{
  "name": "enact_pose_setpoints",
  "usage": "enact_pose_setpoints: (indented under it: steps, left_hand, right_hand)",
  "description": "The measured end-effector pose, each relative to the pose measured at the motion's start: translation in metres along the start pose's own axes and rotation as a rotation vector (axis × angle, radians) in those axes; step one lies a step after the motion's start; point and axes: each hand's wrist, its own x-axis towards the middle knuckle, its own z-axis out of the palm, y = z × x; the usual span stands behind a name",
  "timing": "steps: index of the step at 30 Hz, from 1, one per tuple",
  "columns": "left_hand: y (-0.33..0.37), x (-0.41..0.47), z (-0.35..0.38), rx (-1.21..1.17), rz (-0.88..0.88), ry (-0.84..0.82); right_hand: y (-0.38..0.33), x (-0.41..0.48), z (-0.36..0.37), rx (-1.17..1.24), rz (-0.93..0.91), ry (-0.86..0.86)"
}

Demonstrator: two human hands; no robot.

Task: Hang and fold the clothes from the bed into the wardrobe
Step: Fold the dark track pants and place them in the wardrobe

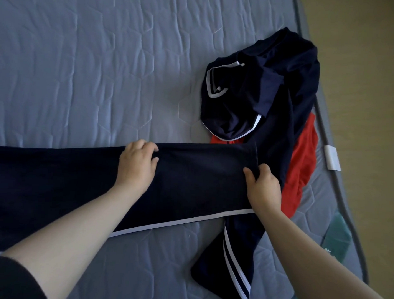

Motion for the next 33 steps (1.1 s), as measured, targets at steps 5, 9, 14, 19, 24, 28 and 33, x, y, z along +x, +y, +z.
enact_pose_setpoints:
  steps: [5,9,14,19,24,28,33]
  left_hand:
    - [-0.010,-0.022,0.000,-0.086,-0.075,-0.057]
    - [-0.022,-0.047,-0.004,-0.149,-0.131,-0.066]
    - [-0.035,-0.074,-0.021,-0.257,-0.204,-0.011]
    - [-0.077,-0.119,-0.043,-0.319,-0.322,0.028]
    - [-0.145,-0.164,-0.078,-0.371,-0.435,0.083]
    - [-0.201,-0.184,-0.105,-0.397,-0.523,0.099]
    - [-0.291,-0.213,-0.140,-0.409,-0.601,0.108]
  right_hand:
    - [-0.007,-0.011,-0.003,-0.031,-0.103,0.159]
    - [-0.021,-0.037,-0.001,-0.018,-0.302,0.193]
    - [-0.059,-0.075,0.017,0.005,-0.396,-0.031]
    - [-0.102,-0.131,0.053,-0.007,-0.441,-0.178]
    - [-0.164,-0.180,0.092,-0.037,-0.508,-0.274]
    - [-0.217,-0.212,0.129,-0.061,-0.527,-0.305]
    - [-0.276,-0.272,0.193,-0.031,-0.507,-0.362]
